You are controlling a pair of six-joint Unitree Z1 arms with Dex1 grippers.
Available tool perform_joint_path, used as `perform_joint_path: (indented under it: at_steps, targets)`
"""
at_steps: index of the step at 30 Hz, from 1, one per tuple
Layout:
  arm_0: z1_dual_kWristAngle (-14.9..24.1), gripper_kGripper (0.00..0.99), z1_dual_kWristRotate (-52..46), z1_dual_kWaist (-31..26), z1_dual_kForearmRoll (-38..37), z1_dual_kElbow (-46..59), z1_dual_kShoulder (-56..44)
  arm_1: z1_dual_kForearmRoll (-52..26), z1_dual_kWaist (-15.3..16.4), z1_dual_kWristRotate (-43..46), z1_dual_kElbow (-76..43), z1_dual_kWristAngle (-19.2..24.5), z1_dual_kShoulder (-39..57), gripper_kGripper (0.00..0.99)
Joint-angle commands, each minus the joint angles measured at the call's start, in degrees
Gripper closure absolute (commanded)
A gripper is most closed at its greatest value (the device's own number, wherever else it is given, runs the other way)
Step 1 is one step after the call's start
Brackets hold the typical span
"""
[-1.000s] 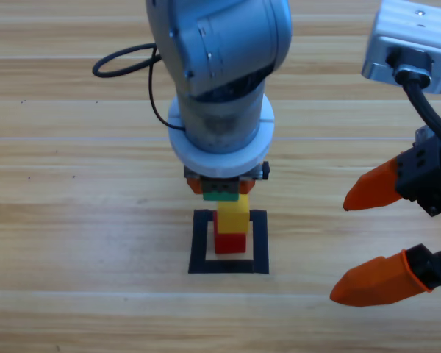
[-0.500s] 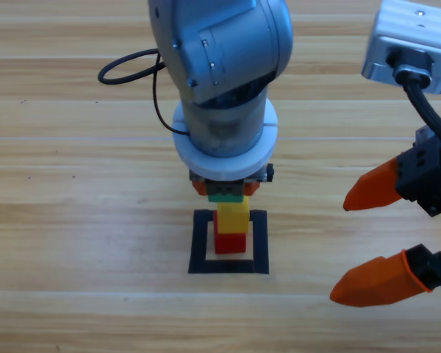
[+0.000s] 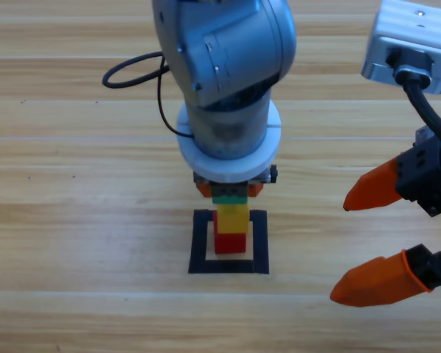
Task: Stack the blocks in the rectangular block: red at the bottom, yellow in the middle, green on top
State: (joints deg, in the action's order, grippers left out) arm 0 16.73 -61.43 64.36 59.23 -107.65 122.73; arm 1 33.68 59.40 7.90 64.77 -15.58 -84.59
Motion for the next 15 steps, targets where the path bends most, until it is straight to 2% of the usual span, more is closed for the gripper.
perform_joint_path:
  at_steps: [1,15]
  targets:
    - [-0.7,0.981,-1.0,1.0,-0.7,1.0,3.3,0.9,-0.3,0.0,-1.6,0.3,0.7,0.0]
    - [-0.8,0.979,-1.1,1.0,-0.7,1.0,3.9,0.9,-0.3,0.0,-1.6,0.4,0.7,0.0]
